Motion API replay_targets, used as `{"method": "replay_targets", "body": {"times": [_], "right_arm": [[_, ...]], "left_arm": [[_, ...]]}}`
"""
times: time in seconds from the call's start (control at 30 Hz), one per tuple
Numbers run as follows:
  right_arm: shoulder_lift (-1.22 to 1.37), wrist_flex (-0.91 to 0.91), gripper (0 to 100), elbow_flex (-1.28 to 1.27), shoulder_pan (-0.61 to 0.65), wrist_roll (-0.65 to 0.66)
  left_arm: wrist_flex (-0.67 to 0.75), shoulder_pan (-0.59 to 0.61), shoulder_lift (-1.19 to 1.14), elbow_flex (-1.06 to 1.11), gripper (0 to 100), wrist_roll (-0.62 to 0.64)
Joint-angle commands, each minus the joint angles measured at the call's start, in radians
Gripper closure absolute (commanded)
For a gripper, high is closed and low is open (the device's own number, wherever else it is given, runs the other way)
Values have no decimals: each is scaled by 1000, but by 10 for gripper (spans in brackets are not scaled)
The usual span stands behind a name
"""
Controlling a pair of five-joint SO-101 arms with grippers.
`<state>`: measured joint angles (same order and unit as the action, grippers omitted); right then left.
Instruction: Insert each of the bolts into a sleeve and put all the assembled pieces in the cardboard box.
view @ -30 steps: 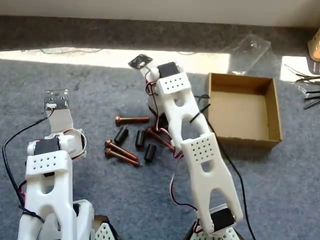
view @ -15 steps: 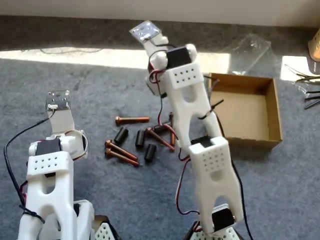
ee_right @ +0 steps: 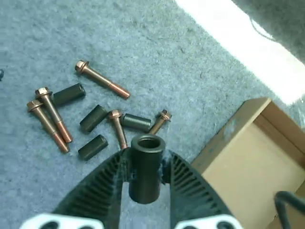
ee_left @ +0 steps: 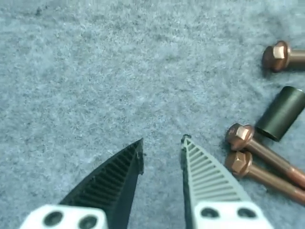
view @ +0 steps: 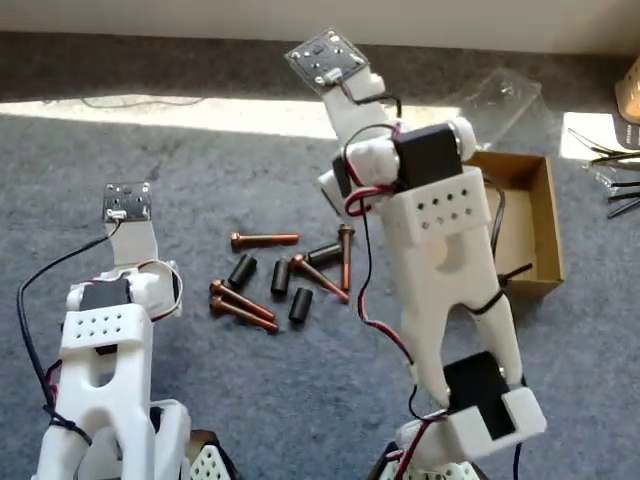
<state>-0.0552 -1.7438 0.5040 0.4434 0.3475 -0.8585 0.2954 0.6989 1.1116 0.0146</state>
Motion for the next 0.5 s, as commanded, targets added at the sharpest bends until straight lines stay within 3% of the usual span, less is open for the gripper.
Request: {"method": "replay_targets", "body": {"times": [0.0, 0.1, 0.33, 0.47], "right_arm": [[-182, -16, 994, -94, -8, -9], [-314, -15, 994, -194, -7, -11], [-639, 85, 994, -529, -8, -11], [-831, 174, 994, -776, -12, -11]], "left_arm": [[11, -107, -1, -1, 867, 8], [11, -162, -1, 1, 867, 6], [11, -170, -1, 1, 867, 6], [9, -180, -1, -4, 867, -55]]}}
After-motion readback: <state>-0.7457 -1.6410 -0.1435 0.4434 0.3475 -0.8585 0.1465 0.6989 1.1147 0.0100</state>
